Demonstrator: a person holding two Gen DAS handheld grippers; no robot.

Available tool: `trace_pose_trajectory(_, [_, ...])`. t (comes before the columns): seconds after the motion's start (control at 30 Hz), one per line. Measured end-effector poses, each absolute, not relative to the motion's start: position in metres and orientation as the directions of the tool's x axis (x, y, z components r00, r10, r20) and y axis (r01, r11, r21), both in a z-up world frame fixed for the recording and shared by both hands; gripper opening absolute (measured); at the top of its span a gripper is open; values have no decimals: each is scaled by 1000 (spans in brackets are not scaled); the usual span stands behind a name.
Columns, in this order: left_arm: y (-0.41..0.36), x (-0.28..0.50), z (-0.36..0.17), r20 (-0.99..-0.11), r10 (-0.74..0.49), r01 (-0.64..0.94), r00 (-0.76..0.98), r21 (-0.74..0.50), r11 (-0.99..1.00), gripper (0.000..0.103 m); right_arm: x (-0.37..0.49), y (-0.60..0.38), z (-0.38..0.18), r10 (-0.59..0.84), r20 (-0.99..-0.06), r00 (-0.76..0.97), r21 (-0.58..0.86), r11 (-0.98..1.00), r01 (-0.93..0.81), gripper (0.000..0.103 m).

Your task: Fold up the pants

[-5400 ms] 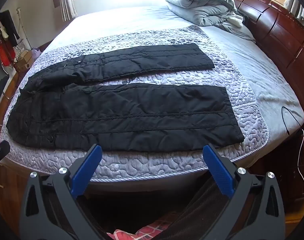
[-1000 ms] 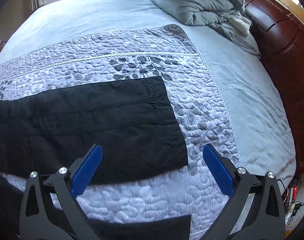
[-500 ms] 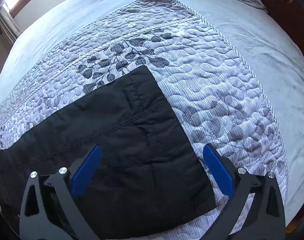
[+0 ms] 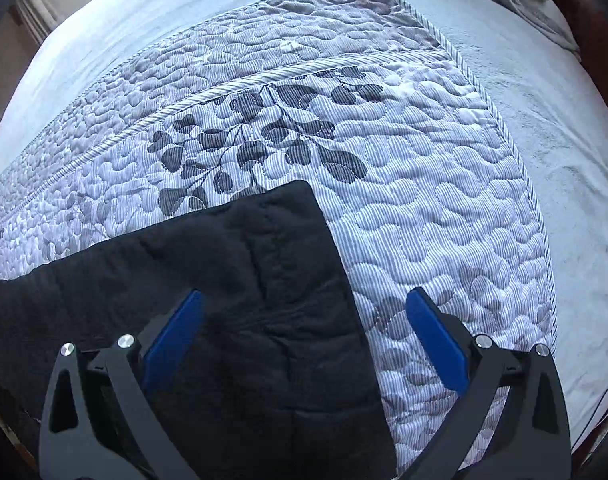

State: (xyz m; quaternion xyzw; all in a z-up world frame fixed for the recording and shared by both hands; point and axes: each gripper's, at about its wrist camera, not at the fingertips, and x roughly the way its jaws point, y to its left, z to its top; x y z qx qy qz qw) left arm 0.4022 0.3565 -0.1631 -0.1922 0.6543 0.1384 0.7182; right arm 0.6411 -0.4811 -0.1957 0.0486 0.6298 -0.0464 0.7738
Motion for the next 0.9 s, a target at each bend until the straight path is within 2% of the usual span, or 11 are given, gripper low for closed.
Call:
trace_pose_trajectory(0.13, [358,395,-163,-993,-49,-450,109,-93,888,12,659,-472,-205,23,-986,165,39,995,90,100])
trace_pose_trajectory(0.27, [365,407,-176,-995,-27,-445,98,-68,893,15,675,-461,-221,-29,-989,143,-14,994,105,101])
trace_pose_trajectory(0.4, [363,414,-189,-997,-34,-472,74,-65,879,38,681,-465,-229,-48,-992,115,-29,987,161,101])
trace_pose_trajectory(0.47, [361,418,-191,-998,-26,-483,63,-53,874,39,681,-465,-228,-59,-992,109,-42,987,154,98])
trace_pose_trajectory(0.53, [355,421,-191,-998,1,-476,64,-30,879,32,678,-461,-223,-54,-990,133,-39,993,116,79])
trace_pose_trajectory(0.57, [350,423,-190,-998,16,-462,67,-17,887,28,678,-454,-218,-79,-986,144,-68,994,82,63])
trace_pose_trajectory(0.6, [346,425,-189,-997,25,-453,71,-10,891,17,676,-449,-215,-96,-984,150,-88,994,58,38])
trace_pose_trajectory(0.63, [342,426,-188,-997,28,-447,77,-10,894,15,674,-446,-211,-75,-986,152,-70,997,38,21])
trace_pose_trajectory(0.67, [337,425,-186,-996,42,-440,83,2,898,14,672,-445,-206,-28,-988,154,-22,999,40,11])
trace_pose_trajectory(0.8, [323,420,-176,-992,50,-437,117,-6,900,11,658,-435,-178,-48,-971,232,-44,999,24,8])
trace_pose_trajectory(0.9, [327,406,-155,-978,33,-467,204,-67,882,11,638,-444,-145,14,-943,332,28,999,39,8])
